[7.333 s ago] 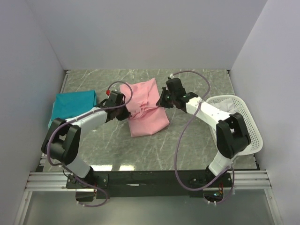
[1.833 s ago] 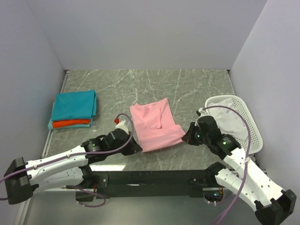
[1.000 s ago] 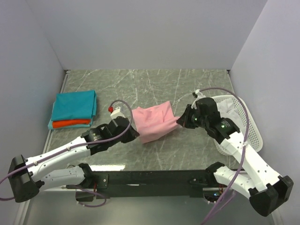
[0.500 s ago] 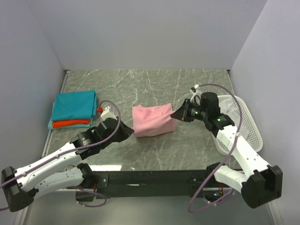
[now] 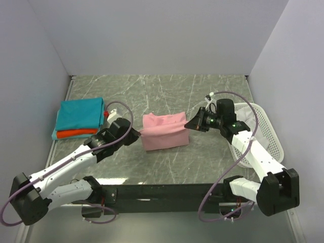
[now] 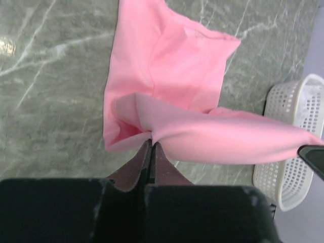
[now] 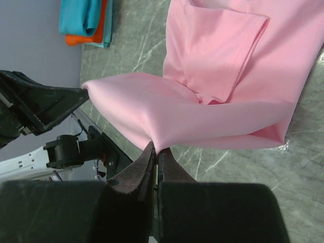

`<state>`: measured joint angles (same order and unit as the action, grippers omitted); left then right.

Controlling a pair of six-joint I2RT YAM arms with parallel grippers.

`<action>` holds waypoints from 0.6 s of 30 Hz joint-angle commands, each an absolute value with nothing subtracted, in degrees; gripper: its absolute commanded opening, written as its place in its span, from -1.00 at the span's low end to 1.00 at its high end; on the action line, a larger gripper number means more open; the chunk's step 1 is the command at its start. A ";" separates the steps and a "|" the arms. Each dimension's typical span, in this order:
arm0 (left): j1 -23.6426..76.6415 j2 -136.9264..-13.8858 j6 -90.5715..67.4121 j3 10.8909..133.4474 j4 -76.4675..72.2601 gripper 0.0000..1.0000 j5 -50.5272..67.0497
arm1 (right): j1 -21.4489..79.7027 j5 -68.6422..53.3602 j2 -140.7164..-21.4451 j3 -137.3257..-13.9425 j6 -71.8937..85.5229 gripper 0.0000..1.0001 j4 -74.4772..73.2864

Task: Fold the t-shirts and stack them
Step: Fold the tshirt

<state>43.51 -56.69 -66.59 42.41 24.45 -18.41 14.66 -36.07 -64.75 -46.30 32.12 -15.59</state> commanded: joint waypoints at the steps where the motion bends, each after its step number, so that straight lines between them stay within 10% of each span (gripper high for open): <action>1: 40.79 -58.88 -63.64 46.05 21.10 -0.99 -17.67 | 12.57 -37.70 -66.79 -46.23 32.26 -1.00 -12.31; 18: 29.80 -78.21 -54.76 57.48 15.21 -0.99 -10.64 | 8.09 -40.43 -81.90 -53.69 31.90 -1.00 -9.67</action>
